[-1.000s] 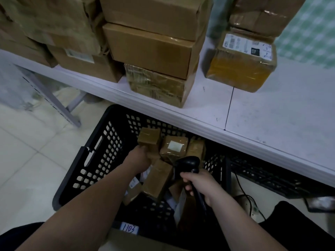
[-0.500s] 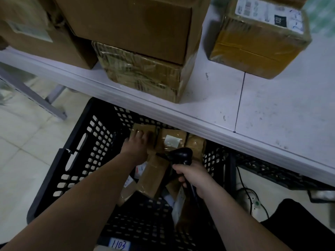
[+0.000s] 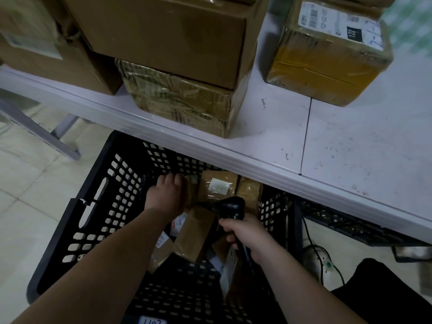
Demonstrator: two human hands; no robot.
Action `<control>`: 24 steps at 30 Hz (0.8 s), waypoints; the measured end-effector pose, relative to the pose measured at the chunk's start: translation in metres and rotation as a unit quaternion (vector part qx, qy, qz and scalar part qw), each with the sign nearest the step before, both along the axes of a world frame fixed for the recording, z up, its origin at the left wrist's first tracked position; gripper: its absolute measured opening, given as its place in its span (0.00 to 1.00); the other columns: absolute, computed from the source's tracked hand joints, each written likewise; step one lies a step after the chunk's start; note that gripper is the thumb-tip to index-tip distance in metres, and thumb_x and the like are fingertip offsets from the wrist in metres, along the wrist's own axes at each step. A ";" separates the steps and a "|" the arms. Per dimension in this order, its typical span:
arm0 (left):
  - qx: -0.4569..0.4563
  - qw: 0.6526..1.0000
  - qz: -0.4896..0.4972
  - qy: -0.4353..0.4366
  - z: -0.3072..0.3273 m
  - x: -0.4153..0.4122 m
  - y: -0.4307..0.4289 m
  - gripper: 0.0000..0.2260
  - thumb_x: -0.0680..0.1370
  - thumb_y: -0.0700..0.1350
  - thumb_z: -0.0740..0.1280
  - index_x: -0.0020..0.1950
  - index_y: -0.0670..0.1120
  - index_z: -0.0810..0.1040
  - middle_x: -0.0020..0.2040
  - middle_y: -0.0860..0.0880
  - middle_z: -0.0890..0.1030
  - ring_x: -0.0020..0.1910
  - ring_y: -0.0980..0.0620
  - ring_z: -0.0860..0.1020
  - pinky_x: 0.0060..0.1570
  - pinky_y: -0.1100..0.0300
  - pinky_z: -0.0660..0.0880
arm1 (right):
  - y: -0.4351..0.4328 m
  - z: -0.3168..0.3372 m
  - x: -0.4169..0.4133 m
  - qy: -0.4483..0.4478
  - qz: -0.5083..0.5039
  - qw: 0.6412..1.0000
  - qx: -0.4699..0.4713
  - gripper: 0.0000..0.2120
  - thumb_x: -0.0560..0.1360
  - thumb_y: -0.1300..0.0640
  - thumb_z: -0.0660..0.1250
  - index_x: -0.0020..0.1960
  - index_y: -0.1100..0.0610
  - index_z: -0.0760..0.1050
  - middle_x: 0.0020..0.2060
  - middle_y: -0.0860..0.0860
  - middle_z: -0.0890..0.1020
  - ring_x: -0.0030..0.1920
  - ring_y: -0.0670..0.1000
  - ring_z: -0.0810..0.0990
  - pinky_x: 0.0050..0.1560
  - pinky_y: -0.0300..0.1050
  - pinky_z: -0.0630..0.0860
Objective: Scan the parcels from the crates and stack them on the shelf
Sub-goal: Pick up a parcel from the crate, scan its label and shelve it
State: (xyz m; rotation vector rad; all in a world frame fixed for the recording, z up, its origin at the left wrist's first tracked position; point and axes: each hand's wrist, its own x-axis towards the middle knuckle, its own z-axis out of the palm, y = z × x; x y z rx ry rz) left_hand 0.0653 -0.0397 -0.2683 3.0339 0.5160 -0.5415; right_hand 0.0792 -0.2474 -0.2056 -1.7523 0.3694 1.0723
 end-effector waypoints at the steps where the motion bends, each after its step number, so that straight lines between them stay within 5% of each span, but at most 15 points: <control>1: -0.010 1.000 0.015 -0.015 0.004 -0.003 0.001 0.40 0.70 0.57 0.72 0.75 0.46 0.57 0.68 0.47 0.67 0.66 0.45 0.65 0.53 0.53 0.73 | 0.000 0.001 0.000 0.001 -0.003 1.000 -0.001 0.04 0.75 0.57 0.69 0.49 0.53 0.77 0.42 0.51 0.79 0.38 0.48 0.75 0.36 0.40 0.70; 4: -0.051 0.993 0.089 -0.057 0.022 -0.016 0.008 0.42 0.66 0.66 0.71 0.72 0.46 0.63 0.65 0.46 0.71 0.65 0.44 0.66 0.57 0.51 0.72 | 0.001 0.007 -0.002 -0.003 -0.008 1.000 -0.002 0.08 0.74 0.57 0.69 0.52 0.56 0.78 0.41 0.51 0.78 0.35 0.48 0.75 0.33 0.39 0.69; 8: -0.171 0.958 0.219 -0.077 0.058 -0.036 0.017 0.35 0.70 0.62 0.69 0.71 0.44 0.67 0.63 0.43 0.74 0.61 0.42 0.70 0.58 0.50 0.72 | -0.002 0.022 -0.009 -0.017 -0.021 1.000 0.007 0.10 0.74 0.56 0.70 0.54 0.58 0.77 0.43 0.53 0.78 0.36 0.48 0.74 0.31 0.39 0.69; 13: -0.496 0.776 0.373 -0.116 0.118 -0.072 0.006 0.22 0.78 0.50 0.65 0.69 0.42 0.70 0.58 0.44 0.76 0.45 0.51 0.76 0.38 0.60 0.72 | -0.010 0.055 -0.027 -0.018 -0.097 0.992 0.075 0.11 0.75 0.54 0.71 0.54 0.57 0.77 0.44 0.54 0.79 0.35 0.49 0.74 0.31 0.39 0.68; 16: -0.571 0.727 0.367 -0.103 0.148 -0.097 -0.004 0.16 0.80 0.48 0.62 0.66 0.43 0.72 0.52 0.45 0.78 0.46 0.50 0.77 0.35 0.60 0.71 | -0.018 0.074 -0.040 -0.022 -0.156 0.979 0.131 0.11 0.75 0.53 0.71 0.54 0.56 0.78 0.43 0.56 0.79 0.33 0.49 0.75 0.31 0.40 0.68; 19: -0.631 0.699 0.322 -0.096 0.172 -0.118 -0.012 0.12 0.79 0.45 0.63 0.61 0.46 0.75 0.50 0.46 0.79 0.46 0.49 0.77 0.36 0.60 0.73 | -0.024 0.092 -0.053 -0.023 -0.170 0.970 0.171 0.14 0.73 0.50 0.72 0.55 0.56 0.79 0.41 0.55 0.80 0.33 0.49 0.76 0.31 0.39 0.69; 21: -0.664 0.691 0.273 -0.087 0.181 -0.130 -0.014 0.20 0.71 0.46 0.69 0.63 0.51 0.75 0.56 0.43 0.80 0.51 0.47 0.79 0.40 0.59 0.76 | -0.027 0.103 -0.061 -0.029 -0.165 0.967 0.194 0.18 0.71 0.49 0.73 0.56 0.58 0.80 0.39 0.54 0.82 0.35 0.50 0.77 0.30 0.39 0.70; 24: -0.651 0.722 0.218 -0.081 0.193 -0.141 -0.016 0.29 0.75 0.38 0.67 0.68 0.64 0.66 0.59 0.47 0.75 0.53 0.48 0.78 0.41 0.60 0.77 | -0.031 0.119 -0.071 -0.065 -0.168 0.960 0.215 0.18 0.71 0.52 0.73 0.58 0.58 0.79 0.42 0.53 0.85 0.39 0.51 0.81 0.33 0.39 0.71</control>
